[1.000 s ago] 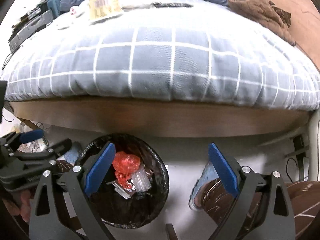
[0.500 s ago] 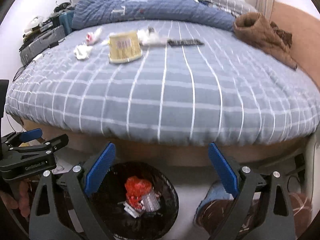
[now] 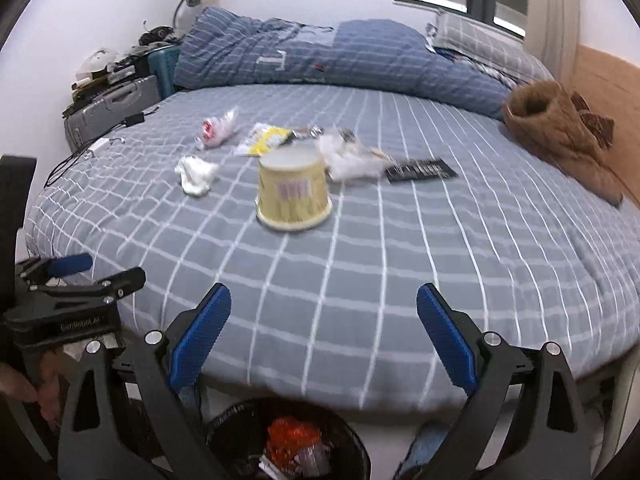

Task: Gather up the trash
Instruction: 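Raise both grippers back toward the remaining trash on the bed, then grasp the yellow paper cup with the right gripper while the left gripper grasps the white tissue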

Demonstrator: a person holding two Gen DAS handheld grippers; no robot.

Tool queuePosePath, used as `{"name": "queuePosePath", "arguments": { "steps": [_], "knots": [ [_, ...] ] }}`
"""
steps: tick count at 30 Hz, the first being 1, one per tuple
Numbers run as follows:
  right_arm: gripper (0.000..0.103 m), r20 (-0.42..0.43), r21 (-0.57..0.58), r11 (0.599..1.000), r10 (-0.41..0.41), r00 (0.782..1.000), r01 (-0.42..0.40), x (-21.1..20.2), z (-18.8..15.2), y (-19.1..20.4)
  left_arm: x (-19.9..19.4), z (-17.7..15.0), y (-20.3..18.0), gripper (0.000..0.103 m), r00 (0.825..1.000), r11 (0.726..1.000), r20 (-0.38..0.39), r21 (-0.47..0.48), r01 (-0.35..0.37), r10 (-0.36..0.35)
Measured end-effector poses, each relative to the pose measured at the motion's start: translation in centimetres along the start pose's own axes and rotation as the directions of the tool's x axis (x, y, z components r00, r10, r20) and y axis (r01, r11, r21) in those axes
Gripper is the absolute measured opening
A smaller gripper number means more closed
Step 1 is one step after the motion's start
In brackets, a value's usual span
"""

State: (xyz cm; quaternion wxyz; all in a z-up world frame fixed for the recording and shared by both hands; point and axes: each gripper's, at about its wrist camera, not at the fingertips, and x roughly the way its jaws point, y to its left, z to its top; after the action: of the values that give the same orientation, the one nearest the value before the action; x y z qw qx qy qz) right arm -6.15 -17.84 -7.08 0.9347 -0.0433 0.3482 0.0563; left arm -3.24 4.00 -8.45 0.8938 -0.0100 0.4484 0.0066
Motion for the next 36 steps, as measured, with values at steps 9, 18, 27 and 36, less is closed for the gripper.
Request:
{"name": "queuePosePath", "arguments": {
  "steps": [9,18,27,36],
  "knots": [
    [0.09,0.037,-0.044,0.998,0.038,0.999,-0.037,4.9,4.7,1.2,2.9,6.5,1.2,0.09,1.0,1.0,0.025,-0.025,-0.014,0.015],
    [0.09,0.02,-0.072,0.995,0.07,0.997,-0.068,9.9,7.7,2.6,7.4,10.7,1.3,0.09,1.0,1.0,0.003,-0.029,0.007,-0.007],
    [0.087,-0.012,-0.048,0.995,0.086,0.996,-0.086,13.1,8.9,3.1,10.7,13.1,1.3,0.089,0.999,1.0,-0.032,-0.011,0.01,-0.01],
    [0.068,-0.027,-0.004,0.996,0.087,0.996,-0.087,15.0,9.1,2.9,12.8,13.5,0.9,0.06,0.993,0.996,-0.077,-0.014,0.084,-0.085]
  ]
}}
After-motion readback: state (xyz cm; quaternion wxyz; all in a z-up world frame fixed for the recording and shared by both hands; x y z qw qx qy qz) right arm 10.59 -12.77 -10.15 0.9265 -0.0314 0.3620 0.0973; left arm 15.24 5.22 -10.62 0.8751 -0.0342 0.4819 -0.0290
